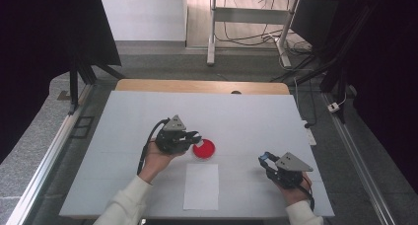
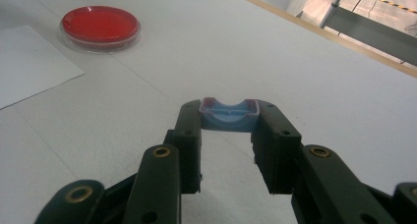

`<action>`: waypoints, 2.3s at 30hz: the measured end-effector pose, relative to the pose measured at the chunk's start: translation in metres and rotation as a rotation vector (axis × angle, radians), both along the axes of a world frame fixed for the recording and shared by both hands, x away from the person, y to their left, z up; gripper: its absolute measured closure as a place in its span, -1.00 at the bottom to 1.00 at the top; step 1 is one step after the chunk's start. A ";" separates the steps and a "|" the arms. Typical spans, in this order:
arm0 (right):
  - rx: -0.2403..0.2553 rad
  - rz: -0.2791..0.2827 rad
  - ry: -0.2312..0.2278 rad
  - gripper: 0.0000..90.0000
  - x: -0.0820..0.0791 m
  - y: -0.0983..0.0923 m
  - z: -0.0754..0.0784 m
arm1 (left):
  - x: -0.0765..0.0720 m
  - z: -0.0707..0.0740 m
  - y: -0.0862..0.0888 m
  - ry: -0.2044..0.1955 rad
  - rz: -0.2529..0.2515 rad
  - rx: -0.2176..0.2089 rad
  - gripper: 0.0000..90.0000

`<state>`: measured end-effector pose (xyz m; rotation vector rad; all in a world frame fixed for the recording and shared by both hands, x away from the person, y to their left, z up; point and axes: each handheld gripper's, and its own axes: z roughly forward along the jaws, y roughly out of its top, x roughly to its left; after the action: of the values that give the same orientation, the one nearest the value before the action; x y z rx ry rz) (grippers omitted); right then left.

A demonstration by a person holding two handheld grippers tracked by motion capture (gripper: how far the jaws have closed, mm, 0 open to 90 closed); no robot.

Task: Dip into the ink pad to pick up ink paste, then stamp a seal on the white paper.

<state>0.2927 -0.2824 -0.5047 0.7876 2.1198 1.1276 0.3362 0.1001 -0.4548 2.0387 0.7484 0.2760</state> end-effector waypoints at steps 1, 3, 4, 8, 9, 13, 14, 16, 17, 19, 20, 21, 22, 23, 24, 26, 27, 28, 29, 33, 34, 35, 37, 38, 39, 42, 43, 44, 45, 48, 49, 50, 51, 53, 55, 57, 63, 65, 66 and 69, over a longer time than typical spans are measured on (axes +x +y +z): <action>0.000 0.000 0.000 0.45 0.000 0.000 0.000 | -0.001 0.001 0.000 0.000 -0.003 0.000 0.68; 0.001 -0.001 0.000 0.45 0.000 0.000 0.000 | -0.002 0.001 0.000 0.003 -0.010 -0.004 0.68; 0.001 -0.001 0.000 0.45 0.000 0.000 0.000 | -0.002 0.002 0.000 0.004 -0.016 0.000 0.68; -0.001 0.001 0.000 0.45 0.000 0.000 0.000 | -0.003 0.002 0.000 0.012 -0.020 0.015 0.68; -0.001 0.001 0.000 0.45 0.000 0.000 0.000 | -0.003 0.002 0.000 0.013 -0.021 0.015 0.68; -0.001 0.000 0.001 0.45 0.000 0.000 0.000 | -0.005 0.003 0.000 0.016 -0.031 0.010 0.68; 0.001 -0.001 0.001 0.45 0.000 0.000 0.000 | -0.006 0.003 0.000 0.016 -0.036 0.011 0.68; -0.004 -0.001 0.002 0.45 0.000 0.000 0.000 | -0.008 0.004 -0.001 0.018 -0.047 0.010 0.68; -0.003 -0.001 0.002 0.45 0.000 0.000 0.000 | -0.009 0.004 -0.001 0.018 -0.054 0.010 0.68; -0.004 0.001 0.002 0.45 0.000 0.000 0.000 | -0.011 0.005 -0.001 0.018 -0.068 0.008 0.68; -0.005 0.001 0.002 0.45 0.000 0.000 0.000 | -0.012 0.006 -0.001 0.017 -0.071 0.008 0.68; -0.005 0.001 0.002 0.45 0.000 0.000 0.000 | -0.013 0.006 -0.001 0.016 -0.075 0.007 0.68; -0.005 0.001 0.002 0.45 0.000 0.001 0.000 | -0.014 0.007 -0.001 0.016 -0.079 0.005 0.68; -0.005 0.001 0.002 0.45 0.000 0.001 0.000 | -0.015 0.007 -0.001 0.016 -0.081 0.004 0.68; -0.005 0.001 0.002 0.45 0.000 0.001 0.000 | -0.016 0.007 -0.001 0.017 -0.083 0.002 0.68; 0.001 0.002 0.000 0.45 0.001 0.001 -0.001 | -0.017 0.008 -0.001 0.017 -0.088 0.003 0.68; 0.001 0.002 0.000 0.45 0.001 0.001 -0.001 | -0.018 0.008 -0.001 0.018 -0.091 0.002 0.68; 0.002 0.002 0.001 0.45 0.001 0.001 -0.001 | -0.019 0.008 0.000 0.019 -0.094 0.001 0.68; 0.002 0.002 0.001 0.45 0.000 0.002 -0.001 | -0.020 0.009 0.000 0.021 -0.098 0.000 0.68; -0.002 0.001 0.003 0.45 0.001 0.001 -0.001 | -0.022 0.009 0.002 0.025 -0.109 -0.001 0.68; -0.005 0.000 0.004 0.45 0.001 0.001 0.000 | -0.022 0.008 0.002 0.029 -0.112 -0.004 0.68; -0.005 0.001 0.004 0.45 0.001 0.001 0.000 | -0.023 0.008 0.002 0.031 -0.115 -0.004 0.68; -0.003 0.002 0.002 0.45 0.001 0.001 -0.001 | -0.023 0.007 0.002 0.033 -0.121 -0.002 0.68; -0.003 0.002 0.002 0.45 0.001 0.001 -0.001 | -0.024 0.006 0.001 0.033 -0.123 -0.001 0.67; 0.000 0.003 0.000 0.45 0.001 0.001 -0.001 | -0.024 0.006 0.001 0.036 -0.127 0.000 0.67; -0.005 0.003 0.001 0.45 0.001 0.001 -0.001 | -0.026 0.005 0.001 0.037 -0.138 0.008 0.67; -0.005 0.003 0.001 0.45 0.001 0.001 -0.001 | -0.026 0.005 0.001 0.038 -0.140 0.011 0.67; -0.005 0.003 0.001 0.45 0.001 0.001 -0.001 | -0.027 0.004 0.000 0.040 -0.141 0.010 0.67; -0.004 0.002 0.002 0.45 0.001 0.001 -0.001 | -0.027 0.004 0.001 0.041 -0.144 0.013 0.67; -0.004 0.003 0.002 0.45 0.001 0.001 -0.001 | -0.028 0.002 0.000 0.045 -0.145 0.016 0.67; -0.005 0.003 0.002 0.45 0.001 0.001 -0.001 | -0.028 0.002 0.000 0.045 -0.146 0.017 0.67; -0.004 0.003 0.001 0.45 0.001 0.001 -0.001 | -0.028 0.002 0.000 0.047 -0.148 0.018 0.67; -0.002 0.004 -0.001 0.45 0.001 0.001 -0.001 | -0.028 0.001 0.000 0.048 -0.149 0.020 0.67; -0.003 0.004 -0.001 0.45 0.001 0.001 -0.001 | -0.029 0.001 -0.001 0.050 -0.153 0.022 0.67; -0.003 0.004 0.000 0.45 0.001 0.001 -0.001 | -0.029 0.000 -0.001 0.053 -0.156 0.024 0.67; -0.003 0.004 -0.001 0.45 0.001 0.001 -0.001 | -0.030 -0.001 -0.001 0.058 -0.156 0.025 0.67; -0.004 0.005 -0.001 0.45 0.001 0.002 -0.001 | -0.031 -0.004 -0.002 0.065 -0.164 0.033 0.67; -0.004 0.005 -0.001 0.45 0.001 0.001 -0.001 | -0.032 -0.005 -0.003 0.067 -0.167 0.035 0.67; -0.004 0.005 -0.001 0.45 0.001 0.001 -0.001 | -0.032 -0.005 -0.003 0.067 -0.171 0.037 0.67; -0.004 0.005 -0.001 0.45 0.001 0.001 -0.001 | -0.033 -0.006 -0.004 0.071 -0.172 0.036 0.67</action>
<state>0.2933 -0.2813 -0.5056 0.7807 2.1235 1.1254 0.3029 0.0962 -0.4606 2.1415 0.6097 0.1206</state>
